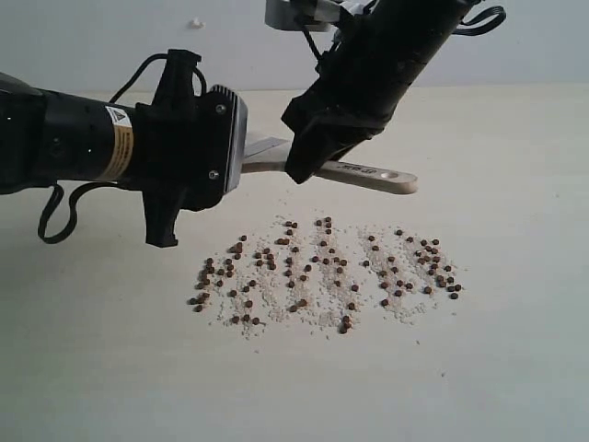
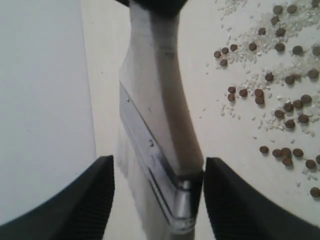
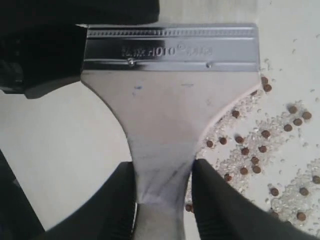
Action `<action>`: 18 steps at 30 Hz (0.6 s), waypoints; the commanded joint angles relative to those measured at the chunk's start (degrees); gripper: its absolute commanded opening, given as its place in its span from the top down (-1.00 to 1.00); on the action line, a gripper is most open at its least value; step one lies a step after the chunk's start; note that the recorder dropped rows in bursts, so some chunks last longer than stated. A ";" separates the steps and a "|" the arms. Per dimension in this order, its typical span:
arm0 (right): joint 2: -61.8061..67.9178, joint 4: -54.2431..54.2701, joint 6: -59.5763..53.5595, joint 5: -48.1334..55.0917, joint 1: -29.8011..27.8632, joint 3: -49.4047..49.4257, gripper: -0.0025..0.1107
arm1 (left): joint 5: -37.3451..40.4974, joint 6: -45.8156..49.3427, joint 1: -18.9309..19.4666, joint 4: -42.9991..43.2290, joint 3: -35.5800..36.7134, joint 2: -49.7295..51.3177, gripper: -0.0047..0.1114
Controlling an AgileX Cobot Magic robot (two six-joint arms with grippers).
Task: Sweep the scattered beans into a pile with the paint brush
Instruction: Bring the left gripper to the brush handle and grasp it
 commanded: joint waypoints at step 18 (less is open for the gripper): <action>0.04 5.12 0.41 0.23 0.00 -0.61 0.79 | 1.40 0.86 -0.30 1.92 -0.91 1.23 0.92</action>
